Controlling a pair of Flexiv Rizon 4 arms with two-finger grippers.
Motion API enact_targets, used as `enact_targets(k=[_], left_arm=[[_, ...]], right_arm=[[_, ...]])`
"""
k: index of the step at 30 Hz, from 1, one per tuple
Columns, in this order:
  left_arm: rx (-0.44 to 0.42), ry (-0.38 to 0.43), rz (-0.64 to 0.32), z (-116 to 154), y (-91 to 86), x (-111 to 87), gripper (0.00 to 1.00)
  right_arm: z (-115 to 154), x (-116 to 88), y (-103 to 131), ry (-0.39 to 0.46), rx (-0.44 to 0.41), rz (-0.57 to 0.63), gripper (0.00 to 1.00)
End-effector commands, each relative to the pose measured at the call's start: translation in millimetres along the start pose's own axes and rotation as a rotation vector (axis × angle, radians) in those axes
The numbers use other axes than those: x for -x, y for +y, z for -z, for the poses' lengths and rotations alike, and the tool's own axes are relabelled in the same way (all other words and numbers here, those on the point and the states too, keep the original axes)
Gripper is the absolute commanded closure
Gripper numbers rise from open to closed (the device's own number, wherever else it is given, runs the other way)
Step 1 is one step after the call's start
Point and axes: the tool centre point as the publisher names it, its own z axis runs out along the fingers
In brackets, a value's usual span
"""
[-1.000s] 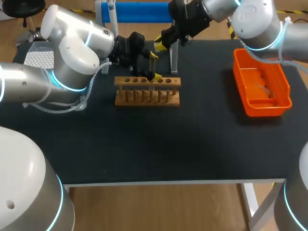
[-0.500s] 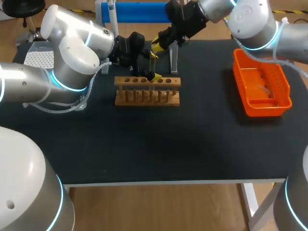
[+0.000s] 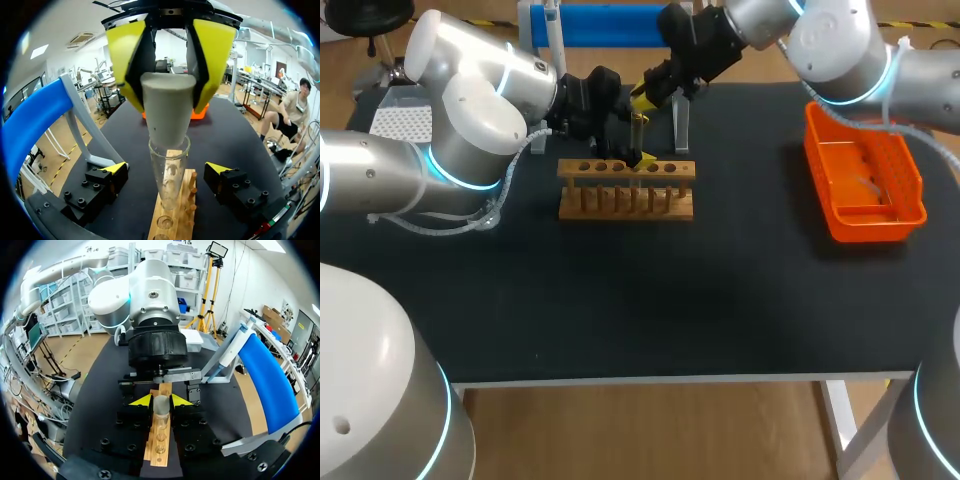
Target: Invert the test tube, pick up the pipette, mount the tip to pipette, aspirate from beaker and dispense into the tube, eject the tip, return the pipette, and cap with the stopper.
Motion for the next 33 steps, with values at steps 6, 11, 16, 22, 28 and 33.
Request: enact_targets(k=[6,11,16,22,28,33], left_arm=[[0.002,0.001,0.001,0,-0.4,0.2,0.0],[0.002,0.001,0.001,0,-0.4,0.2,0.0],[0.002,0.001,0.001,0,-0.4,0.2,0.0],[0.002,0.001,0.001,0,-0.4,0.2,0.0],[0.002,0.001,0.001,0,-0.4,0.2,0.0],[0.002,0.001,0.001,0,-0.4,0.2,0.0]], right_arm=[[-1,0,-3,0.004,-0.011,-0.002,1.0],[-4,-3,-6,0.011,-0.02,-0.004,1.0],[-6,-4,-8,0.014,-0.026,-0.007,1.0],[-7,-5,-10,0.017,-0.032,-0.01,1.0],[-8,-7,-11,0.021,-0.038,-0.012,1.0],[-13,-13,-20,0.032,-0.06,-0.018,1.0]])
